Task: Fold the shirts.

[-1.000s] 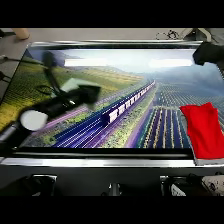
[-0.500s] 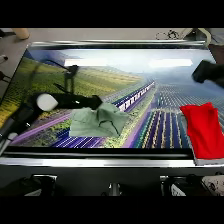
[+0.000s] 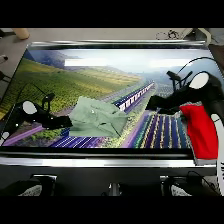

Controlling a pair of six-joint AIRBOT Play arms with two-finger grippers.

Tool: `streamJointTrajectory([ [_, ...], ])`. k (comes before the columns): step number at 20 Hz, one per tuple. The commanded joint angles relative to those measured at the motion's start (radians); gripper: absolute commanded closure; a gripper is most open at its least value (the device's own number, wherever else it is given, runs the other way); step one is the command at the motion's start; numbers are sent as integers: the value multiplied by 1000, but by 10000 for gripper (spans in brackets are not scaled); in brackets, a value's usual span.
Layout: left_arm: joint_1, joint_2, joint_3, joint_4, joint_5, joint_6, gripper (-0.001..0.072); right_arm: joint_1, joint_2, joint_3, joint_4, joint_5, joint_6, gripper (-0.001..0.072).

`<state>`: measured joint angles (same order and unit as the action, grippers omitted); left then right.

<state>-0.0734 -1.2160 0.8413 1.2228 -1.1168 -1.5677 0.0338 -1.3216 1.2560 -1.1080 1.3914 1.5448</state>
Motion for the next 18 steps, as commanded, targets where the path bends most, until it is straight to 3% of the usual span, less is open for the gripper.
streamJointTrajectory([
  [1, 16, -21, -92, -29, 49, 10, 1, 75, -72, -28, 49, -52, -37, 22],
  [4, 16, -79, -94, -153, 63, 79, 16, 140, -122, -28, 50, -73, -47, 5],
  [5, 16, -92, -94, -180, 79, 81, 117, 158, -139, -28, 51, -84, -47, 4],
  [6, 16, -103, -94, -189, 100, 80, 120, 172, -154, -28, 52, -94, -47, 2],
  [9, 15, -130, -94, -190, 124, 80, 222, 212, -206, -28, 83, -138, -51, -1],
  [11, 14, -150, -94, -194, 124, 81, 354, 245, -242, -28, 98, -174, -57, -1],
  [13, 9, -159, -94, -203, 122, 140, 632, 280, -270, -28, 151, -210, -100, 0],
  [14, 6, -156, -92, -203, 120, 163, 677, 296, -277, -28, 176, -232, -113, 1],
  [17, 6, -121, -92, -203, 120, 206, 678, 337, -280, -28, 186, -330, -121, 9],
  [18, 6, -99, -92, -203, 120, 208, 678, 345, -283, -28, 189, -363, -121, 64],
])
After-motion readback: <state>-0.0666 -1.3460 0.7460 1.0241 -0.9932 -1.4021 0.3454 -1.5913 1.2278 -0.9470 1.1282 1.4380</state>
